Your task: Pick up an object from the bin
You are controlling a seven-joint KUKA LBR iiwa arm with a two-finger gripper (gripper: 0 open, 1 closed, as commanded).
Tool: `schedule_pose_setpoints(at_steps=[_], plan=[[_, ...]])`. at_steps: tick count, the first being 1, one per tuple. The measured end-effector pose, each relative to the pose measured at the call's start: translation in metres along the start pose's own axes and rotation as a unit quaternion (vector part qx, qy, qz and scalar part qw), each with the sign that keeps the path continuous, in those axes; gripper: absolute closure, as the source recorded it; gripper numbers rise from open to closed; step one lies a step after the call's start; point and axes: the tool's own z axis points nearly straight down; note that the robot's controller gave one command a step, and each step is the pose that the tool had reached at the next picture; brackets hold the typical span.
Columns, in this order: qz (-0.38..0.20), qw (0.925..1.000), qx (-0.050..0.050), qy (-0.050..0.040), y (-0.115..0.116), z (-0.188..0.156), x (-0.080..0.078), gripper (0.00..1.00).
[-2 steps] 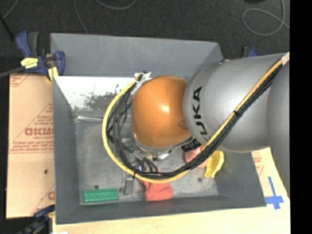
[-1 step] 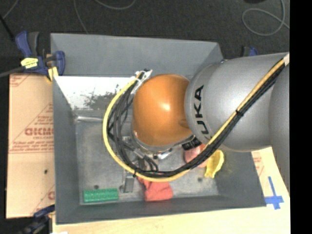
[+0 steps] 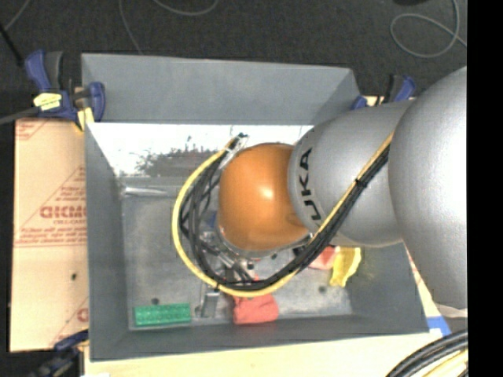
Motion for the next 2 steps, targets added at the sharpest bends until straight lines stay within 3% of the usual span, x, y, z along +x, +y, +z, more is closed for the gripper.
schedule_pose_setpoints(at_steps=[1,2], plan=[[-0.073,0.9973,0.001,0.0017,-0.006,0.065,-0.001,0.0],[0.026,0.9997,0.001,0.0028,-0.046,0.061,0.004,0.0]])
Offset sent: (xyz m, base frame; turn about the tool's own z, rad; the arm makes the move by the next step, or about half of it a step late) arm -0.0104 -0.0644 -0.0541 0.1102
